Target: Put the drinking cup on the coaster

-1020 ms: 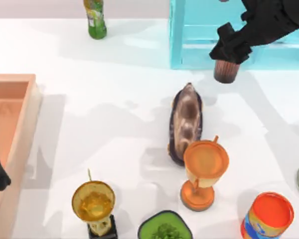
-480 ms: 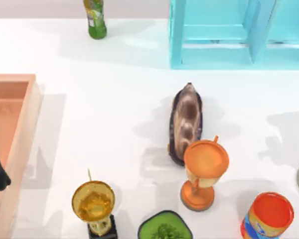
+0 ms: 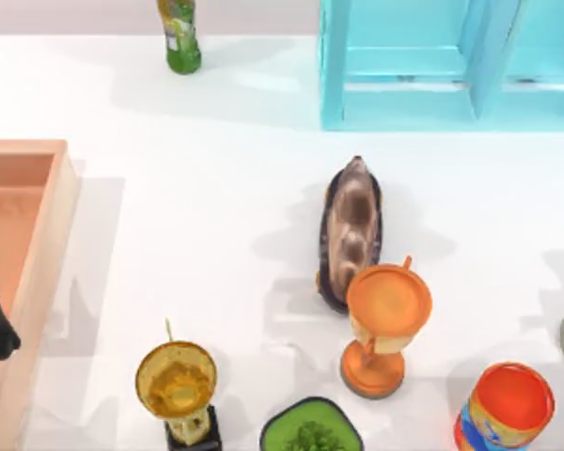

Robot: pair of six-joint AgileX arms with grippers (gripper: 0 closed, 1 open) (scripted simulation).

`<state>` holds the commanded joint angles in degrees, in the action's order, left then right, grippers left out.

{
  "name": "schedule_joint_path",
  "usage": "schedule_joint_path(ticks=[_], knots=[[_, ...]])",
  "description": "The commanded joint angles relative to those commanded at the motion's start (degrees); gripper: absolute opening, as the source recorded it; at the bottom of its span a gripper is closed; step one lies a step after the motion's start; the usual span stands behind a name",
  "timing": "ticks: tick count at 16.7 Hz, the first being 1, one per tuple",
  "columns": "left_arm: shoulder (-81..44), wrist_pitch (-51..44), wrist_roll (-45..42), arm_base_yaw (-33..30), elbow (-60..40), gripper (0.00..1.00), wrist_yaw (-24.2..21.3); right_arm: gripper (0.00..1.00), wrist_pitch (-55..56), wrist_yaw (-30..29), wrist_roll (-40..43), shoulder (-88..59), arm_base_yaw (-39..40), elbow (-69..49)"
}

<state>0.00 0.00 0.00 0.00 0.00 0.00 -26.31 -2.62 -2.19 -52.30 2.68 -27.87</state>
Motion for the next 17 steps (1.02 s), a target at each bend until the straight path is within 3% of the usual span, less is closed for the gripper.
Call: schedule_joint_path(ticks=[6,13,17], knots=[[0.0,0.0,0.0,0.0,0.0,1.00,0.0,0.00,2.0,0.2,-0.1,-2.3,0.2,0.5],[0.0,0.0,0.0,0.0,0.0,1.00,0.0,0.00,20.9,0.3,0.1,-14.7,-0.3,5.7],[0.0,0.0,0.0,0.0,0.0,1.00,0.0,0.00,23.9,0.3,0.1,-17.0,-0.5,6.9]])
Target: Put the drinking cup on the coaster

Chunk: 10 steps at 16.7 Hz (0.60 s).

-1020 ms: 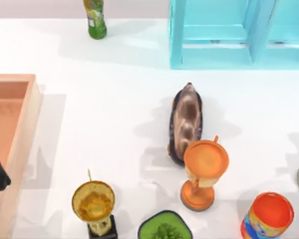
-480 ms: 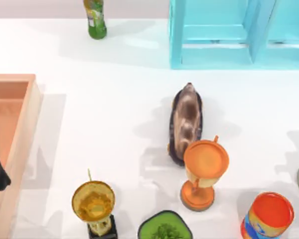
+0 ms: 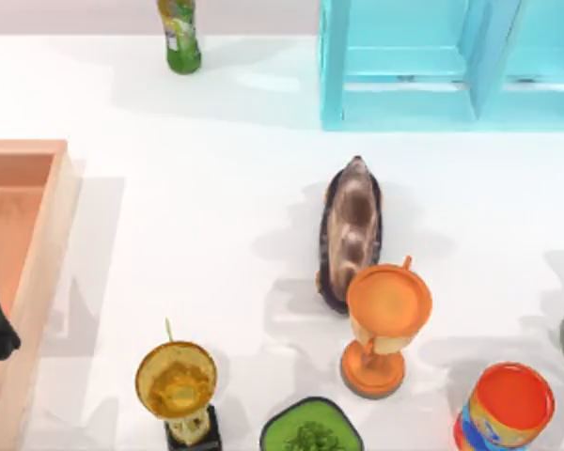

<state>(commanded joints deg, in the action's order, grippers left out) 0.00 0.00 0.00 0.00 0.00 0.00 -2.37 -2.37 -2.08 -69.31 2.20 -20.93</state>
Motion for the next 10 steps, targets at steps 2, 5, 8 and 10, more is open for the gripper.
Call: schedule_joint_path(ticks=[2,5,8,10], knots=[[0.0,0.0,0.0,0.0,0.0,1.00,0.0,0.00,0.0,0.0,0.0,0.0,0.0,0.0],[0.0,0.0,0.0,0.0,0.0,1.00,0.0,0.23,0.0,0.0,0.0,0.0,0.0,0.0],[0.0,0.0,0.0,0.0,0.0,1.00,0.0,0.45,0.0,0.0,0.0,0.0,0.0,0.0],[0.0,0.0,0.0,0.0,0.0,1.00,0.0,0.60,0.0,0.0,0.0,0.0,0.0,0.0]])
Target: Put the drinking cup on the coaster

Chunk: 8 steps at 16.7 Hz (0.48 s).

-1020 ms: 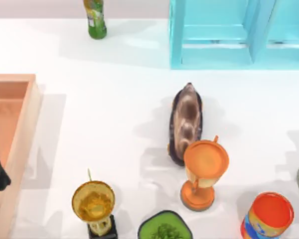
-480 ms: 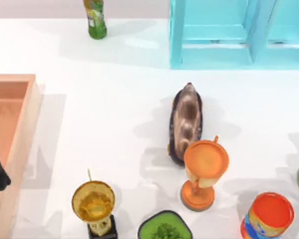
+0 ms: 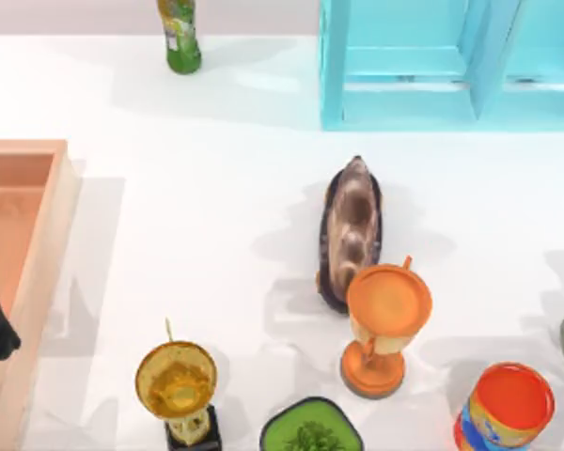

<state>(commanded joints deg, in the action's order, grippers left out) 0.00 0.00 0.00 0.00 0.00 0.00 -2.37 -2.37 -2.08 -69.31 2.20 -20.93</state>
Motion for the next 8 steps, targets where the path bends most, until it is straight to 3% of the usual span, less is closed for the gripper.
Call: schedule_joint_path(ticks=[5,8], knots=[[0.0,0.0,0.0,0.0,0.0,1.00,0.0,0.98,0.0,0.0,0.0,0.0,0.0,0.0],[0.0,0.0,0.0,0.0,0.0,1.00,0.0,1.00,0.0,0.0,0.0,0.0,0.0,0.0]])
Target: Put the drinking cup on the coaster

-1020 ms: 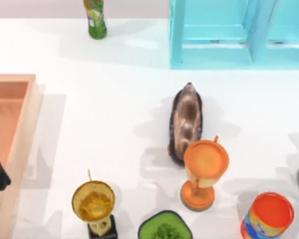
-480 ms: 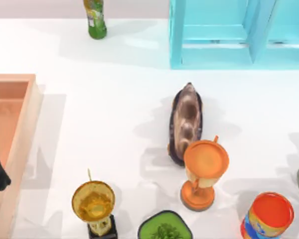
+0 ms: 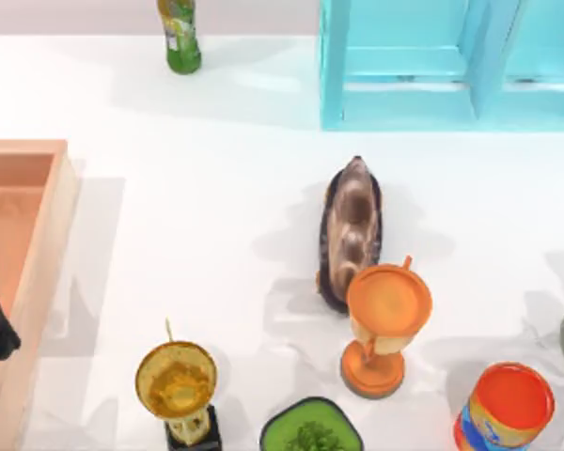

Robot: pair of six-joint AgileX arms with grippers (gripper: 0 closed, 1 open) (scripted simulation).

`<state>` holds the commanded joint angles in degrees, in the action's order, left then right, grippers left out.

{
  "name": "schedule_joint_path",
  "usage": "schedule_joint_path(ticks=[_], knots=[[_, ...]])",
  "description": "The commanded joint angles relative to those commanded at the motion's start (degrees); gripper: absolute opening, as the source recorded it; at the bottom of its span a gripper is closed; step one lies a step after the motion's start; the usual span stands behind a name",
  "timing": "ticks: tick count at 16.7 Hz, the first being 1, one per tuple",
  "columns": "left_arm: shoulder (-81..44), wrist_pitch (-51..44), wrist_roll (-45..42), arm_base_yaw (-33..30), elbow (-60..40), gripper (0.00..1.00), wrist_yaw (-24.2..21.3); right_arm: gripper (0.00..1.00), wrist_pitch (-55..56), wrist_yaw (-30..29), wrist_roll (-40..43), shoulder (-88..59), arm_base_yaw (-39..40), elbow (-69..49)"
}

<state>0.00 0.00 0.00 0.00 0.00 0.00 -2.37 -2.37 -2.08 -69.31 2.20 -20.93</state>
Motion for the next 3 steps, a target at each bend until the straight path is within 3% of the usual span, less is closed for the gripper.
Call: schedule_joint_path(ticks=[3], knots=[[0.0,0.0,0.0,0.0,0.0,1.00,0.0,1.00,0.0,0.0,0.0,0.0,0.0,0.0]])
